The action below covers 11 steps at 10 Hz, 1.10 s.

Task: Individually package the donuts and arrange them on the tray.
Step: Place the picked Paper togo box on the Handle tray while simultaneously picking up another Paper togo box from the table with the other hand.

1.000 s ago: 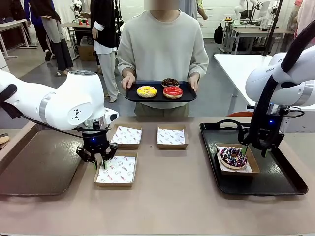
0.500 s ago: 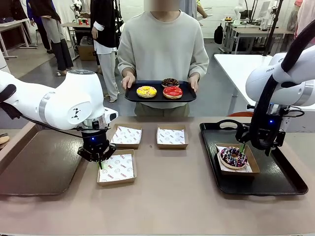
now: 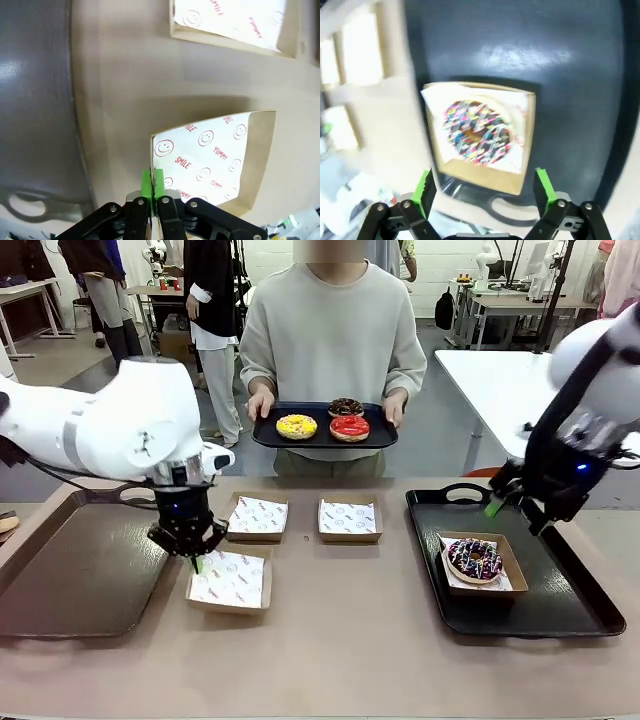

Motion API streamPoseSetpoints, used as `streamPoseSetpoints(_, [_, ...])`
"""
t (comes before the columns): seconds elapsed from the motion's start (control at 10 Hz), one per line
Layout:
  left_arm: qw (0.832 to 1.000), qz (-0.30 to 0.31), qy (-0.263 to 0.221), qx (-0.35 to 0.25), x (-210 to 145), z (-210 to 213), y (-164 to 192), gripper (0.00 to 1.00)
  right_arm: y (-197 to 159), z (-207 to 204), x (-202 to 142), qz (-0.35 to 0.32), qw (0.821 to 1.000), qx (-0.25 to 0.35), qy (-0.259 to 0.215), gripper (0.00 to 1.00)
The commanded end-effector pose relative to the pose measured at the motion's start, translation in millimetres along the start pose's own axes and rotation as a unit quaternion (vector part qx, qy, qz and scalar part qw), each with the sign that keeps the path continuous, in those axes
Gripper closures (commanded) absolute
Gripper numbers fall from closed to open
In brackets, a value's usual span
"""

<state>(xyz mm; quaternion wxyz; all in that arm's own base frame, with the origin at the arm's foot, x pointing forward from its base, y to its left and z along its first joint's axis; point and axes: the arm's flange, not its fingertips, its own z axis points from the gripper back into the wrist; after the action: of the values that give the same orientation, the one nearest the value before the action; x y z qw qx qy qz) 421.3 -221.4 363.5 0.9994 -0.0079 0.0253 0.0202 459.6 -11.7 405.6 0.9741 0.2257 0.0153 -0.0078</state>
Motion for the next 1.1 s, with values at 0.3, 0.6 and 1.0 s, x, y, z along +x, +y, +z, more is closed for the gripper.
streamPoseSetpoints(0.3, [0.997,-0.07,-0.017,-0.021,8.0,102.2,0.8,1.0,-114.7,72.0,-39.4,0.039,0.962,0.271,-0.021,0.0])
streamPoseSetpoints(0.6, [0.996,-0.077,-0.029,-0.028,41.9,139.8,-19.4,1.0,-169.6,72.4,-71.0,0.05,0.933,0.35,-0.062,0.0])
streamPoseSetpoints(1.0, [0.996,-0.083,-0.028,-0.025,96.9,151.0,-39.3,1.0,-210.4,54.6,-113.6,0.043,0.905,0.407,-0.119,0.0])
